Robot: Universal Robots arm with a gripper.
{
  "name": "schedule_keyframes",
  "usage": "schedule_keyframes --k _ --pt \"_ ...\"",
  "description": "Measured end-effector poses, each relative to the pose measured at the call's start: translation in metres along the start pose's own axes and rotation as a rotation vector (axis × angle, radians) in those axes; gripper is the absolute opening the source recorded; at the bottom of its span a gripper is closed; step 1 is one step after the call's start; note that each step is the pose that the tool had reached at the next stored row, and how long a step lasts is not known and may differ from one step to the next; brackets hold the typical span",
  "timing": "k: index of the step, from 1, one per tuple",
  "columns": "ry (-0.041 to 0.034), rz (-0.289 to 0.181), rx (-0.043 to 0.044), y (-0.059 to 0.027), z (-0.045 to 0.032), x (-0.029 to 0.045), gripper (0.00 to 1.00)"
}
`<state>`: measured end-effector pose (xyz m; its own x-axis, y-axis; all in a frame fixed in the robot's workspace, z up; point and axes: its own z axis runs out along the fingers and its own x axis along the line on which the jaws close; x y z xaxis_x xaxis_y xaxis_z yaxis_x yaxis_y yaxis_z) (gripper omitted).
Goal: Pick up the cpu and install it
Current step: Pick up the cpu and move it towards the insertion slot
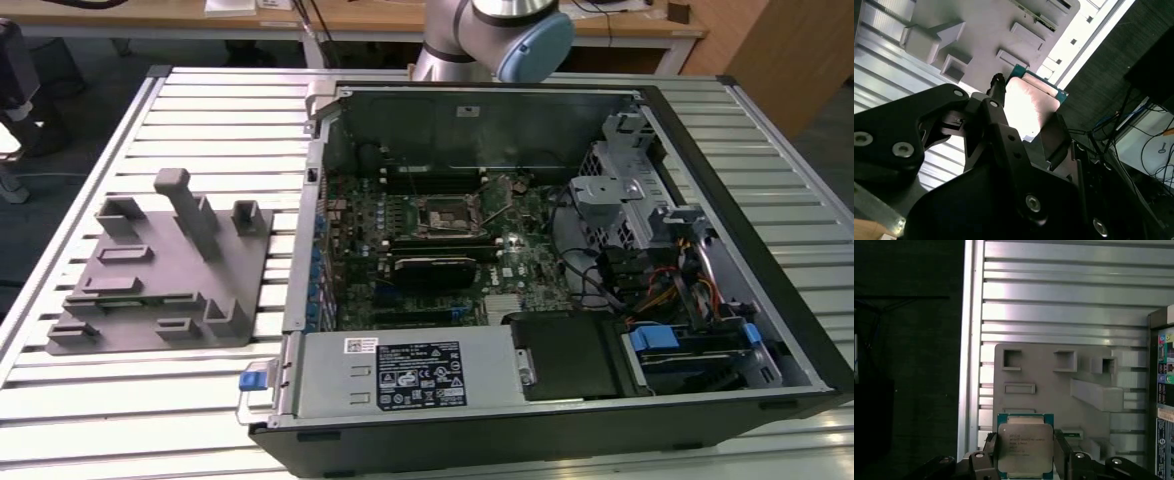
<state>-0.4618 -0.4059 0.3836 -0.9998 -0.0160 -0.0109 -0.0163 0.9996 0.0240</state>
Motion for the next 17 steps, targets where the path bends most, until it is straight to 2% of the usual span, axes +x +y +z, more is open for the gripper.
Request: schedule_keyframes --k 5,15,17 --pt "0.0001 0.000 0.0002 -0.0001 0.0000 -0.0031 0.53" --pt "0.0003 0.000 0.0002 -0.0005 0.0003 -0.0340 0.53" --pt "0.0004 0.000 0.0002 -0.0005 0.0001 -0.0370 0.53"
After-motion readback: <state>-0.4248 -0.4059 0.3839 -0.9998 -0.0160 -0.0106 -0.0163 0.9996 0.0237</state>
